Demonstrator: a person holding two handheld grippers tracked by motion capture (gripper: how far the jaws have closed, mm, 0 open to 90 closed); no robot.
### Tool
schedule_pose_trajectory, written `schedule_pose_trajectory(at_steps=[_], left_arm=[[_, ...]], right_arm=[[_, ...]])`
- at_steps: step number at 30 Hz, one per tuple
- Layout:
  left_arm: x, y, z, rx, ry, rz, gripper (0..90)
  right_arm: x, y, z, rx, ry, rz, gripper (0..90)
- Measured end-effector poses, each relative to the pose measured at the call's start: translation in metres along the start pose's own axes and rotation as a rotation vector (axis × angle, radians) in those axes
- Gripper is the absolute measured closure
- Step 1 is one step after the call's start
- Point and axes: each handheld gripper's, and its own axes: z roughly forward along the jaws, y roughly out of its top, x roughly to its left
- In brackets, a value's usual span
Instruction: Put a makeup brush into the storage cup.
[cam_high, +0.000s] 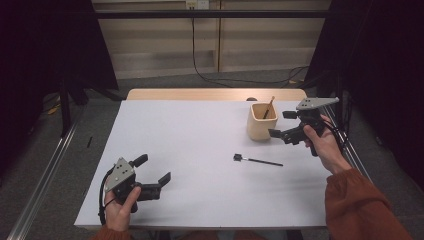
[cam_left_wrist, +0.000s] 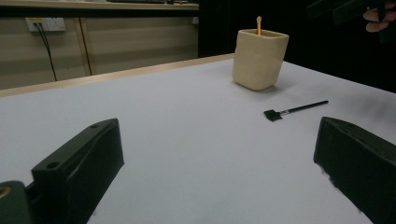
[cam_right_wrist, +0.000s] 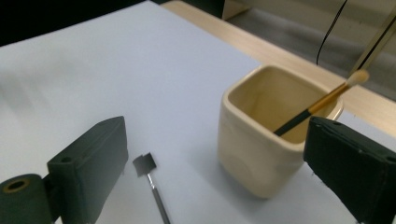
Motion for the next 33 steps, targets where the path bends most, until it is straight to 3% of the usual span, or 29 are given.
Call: schedule_pose_trajectory(at_steps=[5,7,9,11,12,20,30,33], left_arm=[[0.001,-0.001,0.001,0.014,-0.002,0.001,1.5],[0.001,-0.001,0.001,0.011,-0.004,-0.001,1.5],[0.001,-0.001,0.001,0.011,-0.006,-0.001,1.5],[0.001,-0.001,0.001,0.01,-0.006,-0.005,1.5],[0.001,-0.001,0.001,0.009,-0.008,-0.006,1.5],[0.001,-0.001,0.001,0.01,-0.008,-0.004,1.5],[0.001,-0.001,0.002,0.014,-0.002,0.004,1.5],[0.001,-0.001,0.002,0.02,-0.002,0.007,1.5]], right_arm=[[0.0,-0.001,0.006,0.0,0.019,-0.006,9.8],[0.003,0.0,0.01,0.05,0.037,-0.036,10.4],[0.004,-0.002,0.015,0.093,0.061,-0.064,16.9],[0.004,-0.004,0.019,0.153,0.085,-0.071,16.2],[0.004,-0.006,0.023,0.195,0.123,-0.073,16.5],[0.005,-0.012,0.033,0.425,0.188,-0.089,11.7],[0.001,-0.02,0.035,0.606,0.223,-0.135,4.5],[-0.002,-0.022,0.036,0.658,0.227,-0.11,4.8]])
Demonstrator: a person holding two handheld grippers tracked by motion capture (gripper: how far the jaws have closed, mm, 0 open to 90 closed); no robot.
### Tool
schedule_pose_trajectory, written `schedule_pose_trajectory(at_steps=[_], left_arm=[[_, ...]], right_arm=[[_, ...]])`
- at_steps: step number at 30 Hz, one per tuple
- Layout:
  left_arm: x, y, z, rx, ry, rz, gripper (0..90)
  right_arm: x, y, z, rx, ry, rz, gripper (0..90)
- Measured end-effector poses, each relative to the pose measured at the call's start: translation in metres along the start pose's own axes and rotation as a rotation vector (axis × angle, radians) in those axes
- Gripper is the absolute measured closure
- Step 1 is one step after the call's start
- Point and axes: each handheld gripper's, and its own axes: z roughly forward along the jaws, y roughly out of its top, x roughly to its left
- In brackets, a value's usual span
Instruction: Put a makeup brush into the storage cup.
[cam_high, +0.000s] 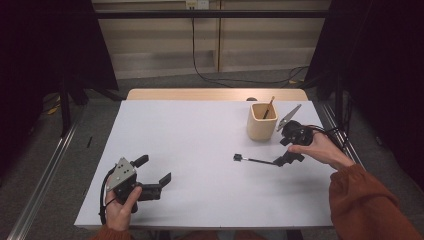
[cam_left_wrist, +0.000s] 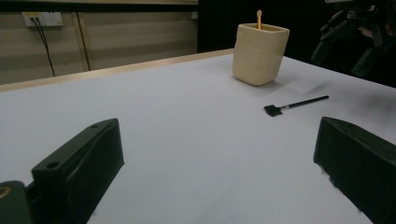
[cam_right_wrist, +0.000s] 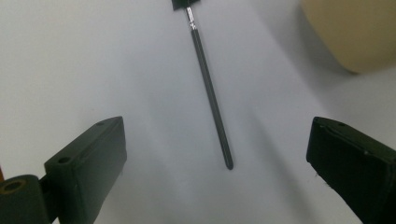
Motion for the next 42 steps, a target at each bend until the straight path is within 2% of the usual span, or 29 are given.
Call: schedule_pose_trajectory(at_steps=[5,8,11,14,18,19,20,24,29,30,34,37,39,42], left_arm=[[0.0,0.0,0.0,0.0,0.001,0.001,1.5],[0.0,0.0,0.0,0.0,0.001,0.003,1.5],[0.0,0.0,0.0,0.002,0.002,0.002,1.5],[0.0,0.0,0.0,0.001,0.0,0.006,1.5],[0.0,0.0,0.0,0.0,-0.001,0.008,1.5],[0.0,0.0,0.0,0.0,0.0,0.009,1.5],[0.0,0.0,0.0,0.0,0.0,0.01,1.5],[0.0,0.0,0.0,0.001,0.0,0.011,1.5],[0.0,0.0,0.0,0.001,-0.002,0.013,1.5],[0.0,0.0,0.0,0.001,0.0,0.013,1.5],[-0.001,0.0,0.001,0.004,-0.008,0.013,1.5],[-0.001,0.0,0.001,0.005,-0.012,0.016,1.5],[-0.001,0.0,0.001,0.002,-0.012,0.013,1.5],[-0.001,0.0,0.001,0.001,-0.009,0.014,1.5]], right_arm=[[-0.003,0.002,0.002,0.048,-0.004,-0.001,7.2],[-0.002,0.005,0.005,0.088,-0.003,-0.027,5.6],[-0.002,0.008,0.008,0.103,0.003,-0.039,8.2],[-0.002,0.011,0.012,0.115,0.011,-0.052,15.5],[-0.002,0.016,0.017,0.091,0.01,-0.079,24.3],[-0.001,0.018,0.018,0.086,0.016,-0.062,28.0],[-0.001,0.02,0.02,0.075,0.011,-0.078,32.3],[-0.002,0.025,0.024,0.054,0.008,-0.099,35.2],[-0.001,0.034,0.03,0.06,0.019,-0.118,44.9],[-0.001,0.035,0.031,0.063,0.036,-0.118,47.1],[-0.001,0.04,0.04,0.089,0.041,-0.139,52.6],[0.0,0.044,0.045,0.089,0.05,-0.147,55.5],[0.0,0.047,0.048,0.096,0.061,-0.149,64.0],[-0.001,0.05,0.051,0.106,0.056,-0.161,65.5]])
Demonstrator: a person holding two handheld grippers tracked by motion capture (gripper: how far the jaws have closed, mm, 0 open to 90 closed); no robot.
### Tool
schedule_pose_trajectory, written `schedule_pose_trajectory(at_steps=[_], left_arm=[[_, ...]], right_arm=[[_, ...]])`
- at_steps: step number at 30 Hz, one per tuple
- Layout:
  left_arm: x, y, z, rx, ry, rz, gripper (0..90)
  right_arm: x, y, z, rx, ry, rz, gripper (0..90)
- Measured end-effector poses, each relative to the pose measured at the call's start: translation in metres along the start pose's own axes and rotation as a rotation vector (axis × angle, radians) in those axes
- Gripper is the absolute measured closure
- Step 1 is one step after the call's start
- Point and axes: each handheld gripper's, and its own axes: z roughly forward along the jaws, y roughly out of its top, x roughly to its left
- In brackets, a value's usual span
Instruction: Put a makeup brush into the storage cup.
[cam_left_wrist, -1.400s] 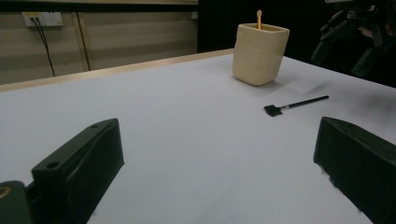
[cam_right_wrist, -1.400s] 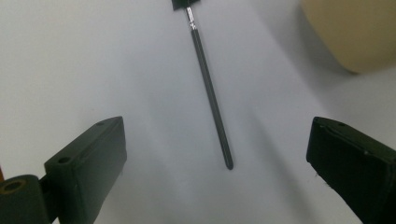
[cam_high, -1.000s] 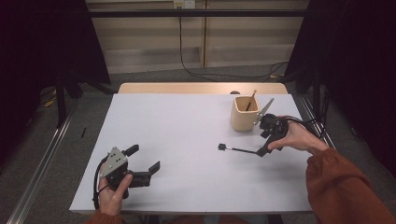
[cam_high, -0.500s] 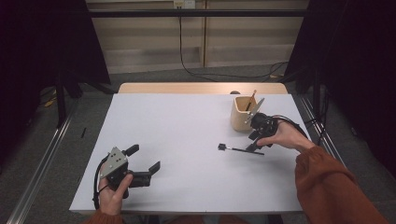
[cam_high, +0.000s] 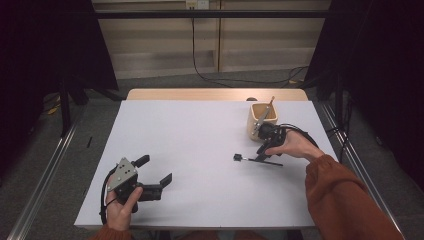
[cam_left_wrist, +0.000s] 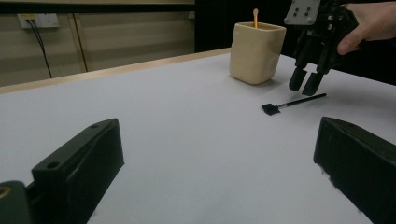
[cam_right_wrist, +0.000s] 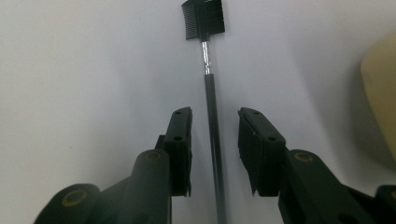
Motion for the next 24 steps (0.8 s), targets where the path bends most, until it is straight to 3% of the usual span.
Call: schedule_pose_trajectory(at_steps=[7,14,24], left_arm=[[0.0,0.0,0.0,0.002,-0.004,-0.002,1.5],[0.0,0.0,0.0,0.001,-0.004,0.0,1.5],[0.0,0.0,0.0,0.001,-0.005,0.001,1.6]], right_arm=[[0.002,0.013,0.011,0.048,-0.011,-0.028,68.3],[0.006,0.022,0.017,0.066,-0.004,-0.066,71.1],[0.007,0.026,0.023,0.088,-0.029,-0.085,75.1]])
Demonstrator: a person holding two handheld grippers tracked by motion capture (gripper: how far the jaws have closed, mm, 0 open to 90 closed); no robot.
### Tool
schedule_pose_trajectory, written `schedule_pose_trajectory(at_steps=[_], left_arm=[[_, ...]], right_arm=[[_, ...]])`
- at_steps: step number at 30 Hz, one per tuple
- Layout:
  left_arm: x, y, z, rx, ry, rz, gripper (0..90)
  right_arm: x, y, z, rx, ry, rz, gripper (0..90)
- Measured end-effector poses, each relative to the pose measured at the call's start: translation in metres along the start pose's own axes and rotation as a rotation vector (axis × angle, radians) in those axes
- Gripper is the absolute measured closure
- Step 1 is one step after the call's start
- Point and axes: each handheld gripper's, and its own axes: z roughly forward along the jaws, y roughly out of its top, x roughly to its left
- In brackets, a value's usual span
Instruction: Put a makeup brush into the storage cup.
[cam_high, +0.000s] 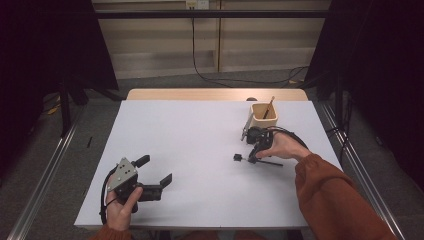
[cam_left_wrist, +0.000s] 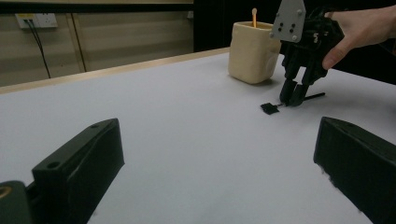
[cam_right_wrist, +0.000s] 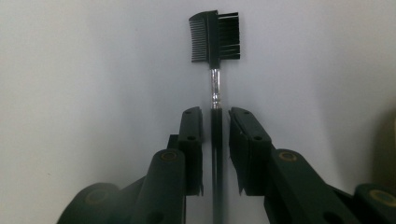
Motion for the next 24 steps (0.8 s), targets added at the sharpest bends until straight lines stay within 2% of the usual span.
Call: schedule_pose_trajectory(at_steps=[8,11,15,18,19,20,22,23,24], left_arm=[[-0.001,0.0,0.0,0.002,-0.002,0.004,1.5],[-0.001,0.0,0.0,0.002,-0.001,0.003,1.5],[-0.001,0.0,-0.001,0.007,0.0,0.006,1.5],[0.0,0.0,-0.001,0.002,-0.001,0.005,1.5],[0.0,0.0,-0.001,0.006,0.0,0.007,1.5],[-0.001,0.0,-0.001,0.003,-0.001,0.007,1.5],[-0.001,0.0,-0.001,0.004,0.001,0.007,1.5],[-0.001,0.0,-0.001,0.005,0.001,0.007,1.5],[-0.001,0.0,-0.001,0.005,0.001,0.007,1.5]], right_arm=[[0.008,0.005,0.002,0.04,-0.057,-0.008,79.0],[0.007,0.007,0.001,0.058,-0.046,-0.002,81.1],[0.004,0.011,0.002,0.086,-0.03,-0.018,85.3],[0.001,0.012,0.003,0.09,-0.019,-0.032,85.5],[0.002,0.013,0.003,0.097,-0.021,-0.02,85.5],[0.002,0.013,0.003,0.1,-0.022,-0.033,85.6],[0.001,0.012,0.003,0.089,-0.018,-0.03,85.7],[0.001,0.011,0.002,0.084,-0.012,-0.011,85.7],[0.0,0.009,0.002,0.066,-0.01,-0.019,85.7]])
